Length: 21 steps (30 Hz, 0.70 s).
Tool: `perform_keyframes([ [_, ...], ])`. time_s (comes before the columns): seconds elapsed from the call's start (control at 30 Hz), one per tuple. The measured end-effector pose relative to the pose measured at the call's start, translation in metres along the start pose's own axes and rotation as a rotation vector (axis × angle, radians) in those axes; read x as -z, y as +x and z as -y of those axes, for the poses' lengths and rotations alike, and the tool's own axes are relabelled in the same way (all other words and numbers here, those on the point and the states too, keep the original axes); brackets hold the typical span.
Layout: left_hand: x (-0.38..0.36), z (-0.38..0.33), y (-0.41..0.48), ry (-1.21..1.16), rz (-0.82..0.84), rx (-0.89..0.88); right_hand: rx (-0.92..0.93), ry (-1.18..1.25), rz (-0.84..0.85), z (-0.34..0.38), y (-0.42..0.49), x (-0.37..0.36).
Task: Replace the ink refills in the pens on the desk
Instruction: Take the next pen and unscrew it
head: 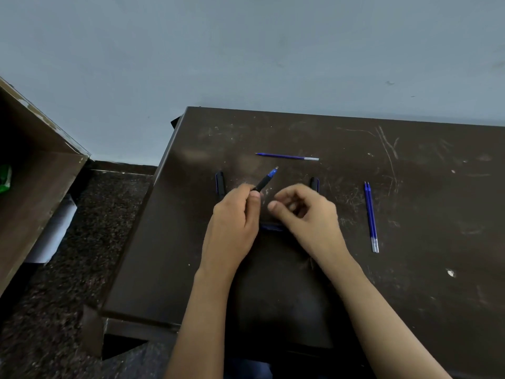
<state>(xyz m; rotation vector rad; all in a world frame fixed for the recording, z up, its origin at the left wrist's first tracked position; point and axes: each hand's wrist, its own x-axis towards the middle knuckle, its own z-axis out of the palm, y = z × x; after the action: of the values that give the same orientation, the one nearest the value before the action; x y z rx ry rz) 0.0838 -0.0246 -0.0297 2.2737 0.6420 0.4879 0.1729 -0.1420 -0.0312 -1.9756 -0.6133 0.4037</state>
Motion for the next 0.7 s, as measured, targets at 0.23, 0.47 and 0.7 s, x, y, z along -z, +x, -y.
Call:
perform_keyframes([
  [0.23, -0.012, 0.001, 0.000, 0.025, 0.132, -0.145, -0.149, 0.653, -0.097, 0.006, 0.001, 0.003],
  [0.47, -0.008, -0.007, -0.001, -0.059, 0.162, -0.083, -0.163, 0.765, -0.127, 0.002, 0.002, -0.001],
  [0.7, -0.007, -0.009, -0.001, -0.254, 0.203, 0.051, -0.102, 0.800, -0.078, 0.001, 0.001, -0.001],
])
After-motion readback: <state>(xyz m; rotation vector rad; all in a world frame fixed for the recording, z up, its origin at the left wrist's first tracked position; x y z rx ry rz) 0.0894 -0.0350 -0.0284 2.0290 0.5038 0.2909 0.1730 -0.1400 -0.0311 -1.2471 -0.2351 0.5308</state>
